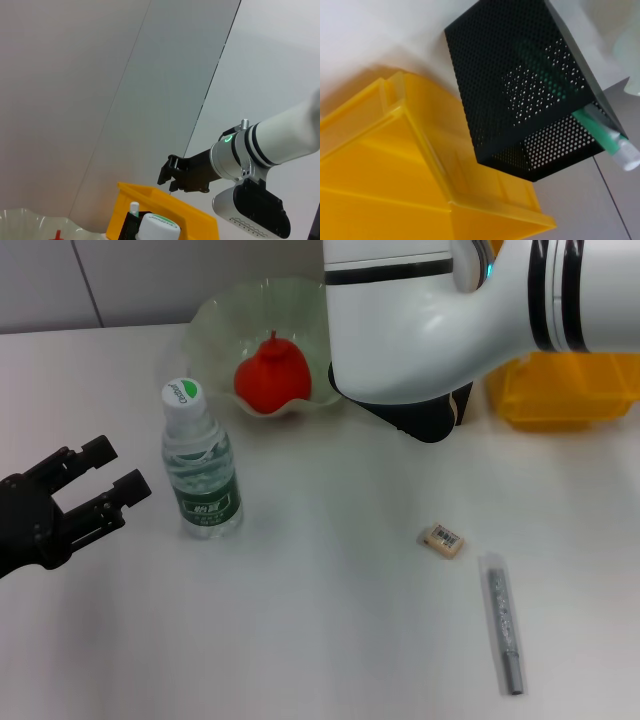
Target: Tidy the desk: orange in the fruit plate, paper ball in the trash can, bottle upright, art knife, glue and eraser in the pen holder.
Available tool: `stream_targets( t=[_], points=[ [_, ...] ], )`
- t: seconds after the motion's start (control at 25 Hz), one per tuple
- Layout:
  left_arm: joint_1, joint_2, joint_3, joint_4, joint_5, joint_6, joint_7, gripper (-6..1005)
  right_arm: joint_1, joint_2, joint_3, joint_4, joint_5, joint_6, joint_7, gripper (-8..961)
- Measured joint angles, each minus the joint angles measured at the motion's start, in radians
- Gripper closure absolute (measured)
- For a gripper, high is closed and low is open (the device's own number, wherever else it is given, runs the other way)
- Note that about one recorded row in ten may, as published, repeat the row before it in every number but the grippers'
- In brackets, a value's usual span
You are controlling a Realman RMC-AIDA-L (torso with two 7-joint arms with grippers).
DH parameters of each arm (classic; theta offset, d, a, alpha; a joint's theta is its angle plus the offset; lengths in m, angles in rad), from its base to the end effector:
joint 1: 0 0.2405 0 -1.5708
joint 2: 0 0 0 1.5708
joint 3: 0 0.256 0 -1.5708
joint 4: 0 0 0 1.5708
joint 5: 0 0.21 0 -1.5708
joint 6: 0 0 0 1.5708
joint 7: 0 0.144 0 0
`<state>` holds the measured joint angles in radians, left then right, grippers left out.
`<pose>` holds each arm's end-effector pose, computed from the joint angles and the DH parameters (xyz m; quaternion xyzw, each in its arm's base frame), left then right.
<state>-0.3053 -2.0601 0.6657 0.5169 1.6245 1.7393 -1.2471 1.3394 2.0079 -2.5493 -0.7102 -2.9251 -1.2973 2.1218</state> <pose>-0.2962 0.2654 0.0244 -0.8492 -0.2527 -0.4248 0.1860 0.0960 0.4448 -0.0450 -0.5812 -0.4310 -0.6750 0.1438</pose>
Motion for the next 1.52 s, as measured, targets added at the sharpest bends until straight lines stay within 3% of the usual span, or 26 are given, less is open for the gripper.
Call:
stream_targets(
  t=[0.28, 0.36, 0.44, 0.64, 0.68, 0.76, 0.8, 0.88, 0.92, 0.96, 1.0, 1.04, 1.12, 1.16, 1.2, 1.24, 1.28, 1.32, 1.4, 1.52],
  points=[
    [0.002, 0.001, 0.000, 0.000, 0.000, 0.003, -0.002, 212, -0.011, -0.011, 0.039, -0.049, 0.000, -0.024, 0.033, 673],
    [0.002, 0.002, 0.000, 0.000, 0.000, 0.005, -0.004, 212, -0.026, -0.028, 0.075, -0.097, 0.000, -0.040, 0.040, 673],
    [0.002, 0.003, 0.000, 0.000, 0.000, 0.006, -0.005, 212, -0.073, -0.062, 0.169, -0.211, 0.000, -0.064, 0.043, 673],
    [0.000, 0.003, 0.000, 0.000, 0.003, 0.006, -0.003, 212, -0.102, -0.079, 0.249, -0.284, -0.001, -0.081, 0.047, 674],
    [0.000, 0.002, 0.000, 0.000, 0.004, 0.006, -0.003, 212, -0.131, -0.094, 0.311, -0.353, -0.002, -0.094, 0.049, 674],
    [0.000, 0.002, 0.000, 0.000, 0.006, 0.006, -0.003, 212, -0.151, -0.101, 0.345, -0.395, -0.002, -0.101, 0.048, 675],
    [0.000, 0.001, 0.000, 0.000, 0.009, 0.009, -0.006, 212, -0.201, -0.112, 0.416, -0.483, -0.002, -0.112, 0.039, 675],
    [0.001, 0.001, 0.000, 0.000, 0.009, 0.011, -0.006, 212, -0.231, -0.114, 0.458, -0.532, -0.002, -0.119, 0.027, 676],
    [0.001, 0.000, 0.000, 0.000, 0.009, 0.016, -0.008, 212, -0.301, -0.109, 0.550, -0.635, -0.002, -0.128, -0.002, 676],
    [0.001, 0.000, 0.000, 0.000, 0.009, 0.016, -0.008, 212, -0.301, -0.109, 0.550, -0.635, -0.002, -0.128, -0.002, 677],
    [0.001, 0.001, 0.000, 0.000, 0.009, 0.023, -0.008, 212, -0.378, -0.091, 0.630, -0.737, -0.002, -0.128, -0.031, 677],
    [0.001, 0.001, 0.000, 0.000, 0.009, 0.023, -0.008, 212, -0.378, -0.091, 0.630, -0.737, -0.002, -0.128, -0.031, 677],
    [0.001, 0.001, 0.000, 0.000, 0.009, 0.031, -0.008, 212, -0.456, -0.062, 0.701, -0.826, -0.002, -0.117, -0.061, 678],
    [0.002, 0.002, 0.000, 0.000, 0.009, 0.033, -0.009, 212, -0.496, -0.043, 0.740, -0.870, -0.002, -0.110, -0.075, 678],
    [0.001, 0.004, 0.000, 0.000, 0.009, 0.034, -0.009, 212, -0.572, 0.004, 0.807, -0.940, -0.001, -0.098, -0.091, 678],
    [0.001, 0.004, 0.000, 0.000, 0.009, 0.034, -0.009, 212, -0.572, 0.004, 0.807, -0.940, -0.001, -0.098, -0.091, 678],
    [0.000, 0.005, 0.000, 0.000, 0.009, 0.035, -0.009, 212, -0.633, 0.044, 0.847, -0.989, 0.000, -0.077, -0.094, 678],
    [-0.002, 0.006, 0.000, 0.000, 0.009, 0.035, -0.009, 212, -0.633, 0.044, 0.847, -0.989, 0.000, -0.077, -0.094, 679],
    [-0.005, 0.007, 0.000, 0.000, 0.009, 0.036, -0.009, 212, -0.710, 0.074, 0.859, -1.028, 0.002, -0.039, -0.063, 679],
    [-0.007, 0.008, 0.002, 0.000, 0.011, 0.037, -0.009, 212, -0.747, 0.076, 0.850, -1.036, 0.010, -0.010, -0.001, 679]
  ],
)
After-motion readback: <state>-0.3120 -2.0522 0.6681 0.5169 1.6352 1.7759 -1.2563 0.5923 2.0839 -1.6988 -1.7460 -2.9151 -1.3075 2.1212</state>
